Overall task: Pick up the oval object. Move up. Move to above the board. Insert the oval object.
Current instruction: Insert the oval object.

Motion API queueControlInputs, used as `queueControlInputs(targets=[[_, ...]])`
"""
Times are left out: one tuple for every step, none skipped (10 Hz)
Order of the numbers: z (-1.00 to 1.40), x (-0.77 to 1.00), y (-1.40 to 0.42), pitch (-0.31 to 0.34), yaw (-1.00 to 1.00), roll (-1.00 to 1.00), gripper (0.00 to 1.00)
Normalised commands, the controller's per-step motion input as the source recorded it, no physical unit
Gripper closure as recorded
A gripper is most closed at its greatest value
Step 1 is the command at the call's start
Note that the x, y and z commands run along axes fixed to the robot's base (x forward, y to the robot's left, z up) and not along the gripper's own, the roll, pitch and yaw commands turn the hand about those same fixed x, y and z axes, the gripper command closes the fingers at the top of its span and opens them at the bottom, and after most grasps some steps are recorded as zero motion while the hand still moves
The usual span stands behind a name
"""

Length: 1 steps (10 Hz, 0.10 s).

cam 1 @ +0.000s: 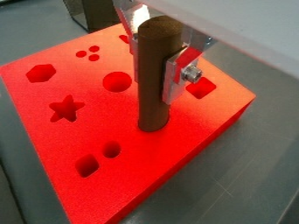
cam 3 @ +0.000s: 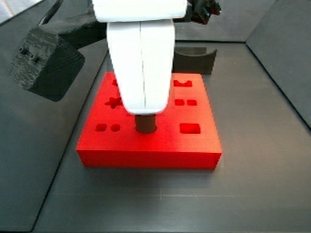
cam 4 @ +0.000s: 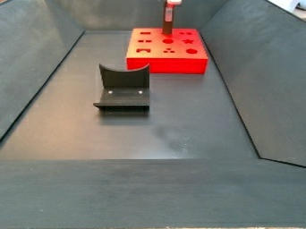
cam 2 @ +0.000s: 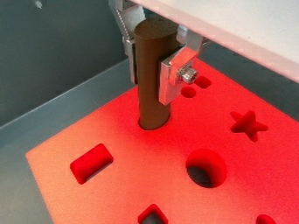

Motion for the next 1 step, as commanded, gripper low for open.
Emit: queueControlInputs(targets=[[0.0,0.0,0.0,0.0,0.0,0.0,1.0]])
